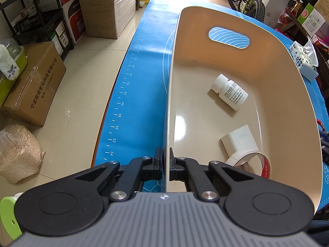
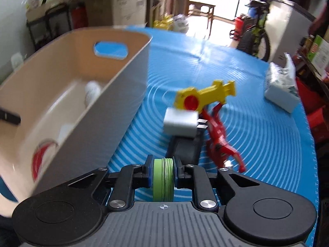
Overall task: Organize rigid objects
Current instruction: 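Grasp the green tape roll with the right gripper and lift it, then lower the green tape roll into the basket and open the right gripper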
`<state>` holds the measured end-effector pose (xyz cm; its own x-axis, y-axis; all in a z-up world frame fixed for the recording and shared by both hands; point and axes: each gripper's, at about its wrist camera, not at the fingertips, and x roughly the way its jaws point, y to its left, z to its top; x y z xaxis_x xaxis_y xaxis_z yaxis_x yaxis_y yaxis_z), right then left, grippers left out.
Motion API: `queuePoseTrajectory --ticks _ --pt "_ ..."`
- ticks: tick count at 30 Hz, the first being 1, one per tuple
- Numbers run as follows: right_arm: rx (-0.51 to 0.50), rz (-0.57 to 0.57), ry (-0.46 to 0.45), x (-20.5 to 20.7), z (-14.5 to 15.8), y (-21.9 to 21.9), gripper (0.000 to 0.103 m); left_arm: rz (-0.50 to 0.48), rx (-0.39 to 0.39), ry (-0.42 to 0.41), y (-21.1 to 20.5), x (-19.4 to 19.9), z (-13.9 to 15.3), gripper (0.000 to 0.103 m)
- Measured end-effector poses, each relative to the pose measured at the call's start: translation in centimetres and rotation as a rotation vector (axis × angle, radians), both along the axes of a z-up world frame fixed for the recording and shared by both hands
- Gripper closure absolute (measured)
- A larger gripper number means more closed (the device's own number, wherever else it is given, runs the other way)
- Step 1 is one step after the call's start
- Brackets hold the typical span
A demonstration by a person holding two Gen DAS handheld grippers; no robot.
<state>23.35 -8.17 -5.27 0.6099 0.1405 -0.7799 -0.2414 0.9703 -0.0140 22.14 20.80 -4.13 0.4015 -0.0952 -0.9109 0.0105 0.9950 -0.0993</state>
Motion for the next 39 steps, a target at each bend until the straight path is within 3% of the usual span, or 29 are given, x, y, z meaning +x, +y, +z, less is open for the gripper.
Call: queuePoseTrajectory --ticks 15,21,30,39 --pt "0.024 -0.049 -0.265 -1.5 6.6 1.4 0.074 0.000 0.001 0.000 0.0 0.0 0.0 0.098" --pt "0.072 -0.005 -0.318 -0.8 8.1 3.9 0.074 -0.001 0.001 0.000 0.0 0.0 0.0 0.098" --pt "0.111 0.104 -0.261 0.8 6.8 8.9 0.074 -0.002 0.004 0.000 0.1 0.0 0.1 0.099" --pt "0.040 0.202 -0.084 1.3 3.0 12.5 0.074 -0.001 0.005 0.000 0.1 0.0 0.1 0.099"
